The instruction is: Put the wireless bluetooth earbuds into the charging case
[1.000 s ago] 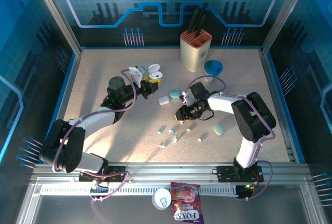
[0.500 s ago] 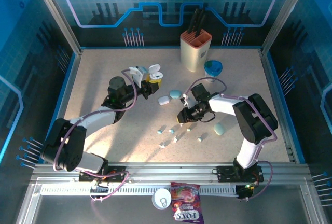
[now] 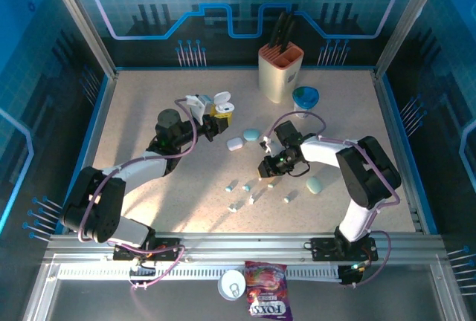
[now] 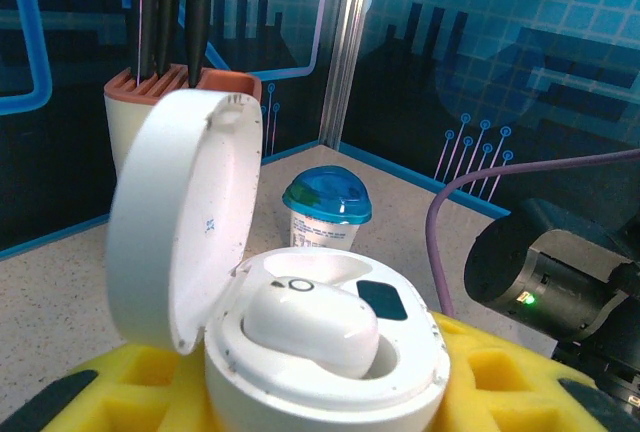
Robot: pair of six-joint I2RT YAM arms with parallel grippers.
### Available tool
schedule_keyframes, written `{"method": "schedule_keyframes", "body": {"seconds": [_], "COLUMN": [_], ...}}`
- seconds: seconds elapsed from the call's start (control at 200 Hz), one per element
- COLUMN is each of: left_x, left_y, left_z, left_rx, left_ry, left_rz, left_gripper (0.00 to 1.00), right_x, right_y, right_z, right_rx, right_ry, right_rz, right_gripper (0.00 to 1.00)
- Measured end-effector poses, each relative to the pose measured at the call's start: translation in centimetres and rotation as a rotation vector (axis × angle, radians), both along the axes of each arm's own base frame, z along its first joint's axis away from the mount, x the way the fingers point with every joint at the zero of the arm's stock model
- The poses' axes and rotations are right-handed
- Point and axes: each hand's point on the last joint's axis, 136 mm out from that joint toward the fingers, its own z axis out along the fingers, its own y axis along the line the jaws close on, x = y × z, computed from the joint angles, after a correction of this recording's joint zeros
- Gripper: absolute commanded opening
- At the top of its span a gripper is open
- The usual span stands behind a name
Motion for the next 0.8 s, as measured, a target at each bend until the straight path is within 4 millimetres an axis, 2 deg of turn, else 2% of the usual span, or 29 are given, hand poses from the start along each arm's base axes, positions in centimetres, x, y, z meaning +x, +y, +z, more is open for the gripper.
{"method": "schedule_keyframes", "body": {"seconds": [0.175,0.315,0.46,0.665,0.8], "left_x": [0.0,-0.1,-0.8,-2.2,-3.5], "left_y": [0.0,-0.1,-0.6,-2.2,-3.4], "left_z": [0.0,-0.1,-1.3,-4.3,-6.0], "left_rx": [0.004,0.025,0.071,0.132,0.166], "left_ry": [-0.005,-0.026,-0.04,-0.023,-0.024], "left_rz": [0.0,-0.005,-0.031,-0.109,-0.173], "left_gripper": [0.36,0.36,0.36,0.37,0.36], "right_x": [0.6,1.7,2.5,3.4,3.3], "right_y": [-0.8,-1.4,-1.9,-0.8,0.1], "right_z": [0.8,3.3,7.3,14.5,17.4], "right_rx": [-0.073,-0.107,-0.16,-0.173,-0.156], "right_ry": [-0.075,-0.19,-0.356,-0.629,-0.744], "right_rz": [-0.017,-0.042,-0.062,-0.042,-0.019], "right_gripper": [0.21,0.2,0.2,0.17,0.17]}}
